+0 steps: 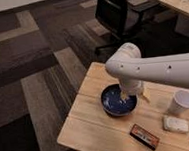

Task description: Place the white sponge in the ceramic bowl

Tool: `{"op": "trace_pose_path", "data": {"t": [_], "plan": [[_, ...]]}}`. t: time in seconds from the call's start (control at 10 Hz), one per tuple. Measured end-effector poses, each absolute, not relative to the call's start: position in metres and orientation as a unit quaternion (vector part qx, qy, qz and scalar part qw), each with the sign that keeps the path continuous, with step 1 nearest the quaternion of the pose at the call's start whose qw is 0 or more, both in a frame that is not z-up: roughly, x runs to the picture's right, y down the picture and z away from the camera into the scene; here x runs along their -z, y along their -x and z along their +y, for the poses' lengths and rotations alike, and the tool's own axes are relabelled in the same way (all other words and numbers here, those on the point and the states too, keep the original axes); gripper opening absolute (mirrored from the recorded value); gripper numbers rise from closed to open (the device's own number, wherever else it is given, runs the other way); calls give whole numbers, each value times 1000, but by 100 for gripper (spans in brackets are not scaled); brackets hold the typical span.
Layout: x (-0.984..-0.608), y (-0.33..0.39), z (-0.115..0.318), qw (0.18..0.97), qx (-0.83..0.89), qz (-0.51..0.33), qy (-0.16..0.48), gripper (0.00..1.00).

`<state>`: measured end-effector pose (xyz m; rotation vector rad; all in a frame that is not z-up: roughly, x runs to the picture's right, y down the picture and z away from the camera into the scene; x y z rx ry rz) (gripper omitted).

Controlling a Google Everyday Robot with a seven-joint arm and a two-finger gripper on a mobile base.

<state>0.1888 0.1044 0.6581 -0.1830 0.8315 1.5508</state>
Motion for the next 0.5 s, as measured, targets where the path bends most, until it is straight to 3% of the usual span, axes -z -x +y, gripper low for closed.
{"op": "trace_pose_path", "data": {"t": [0.5], "plan": [[-663, -249, 93, 634, -683, 317, 176, 65]]}}
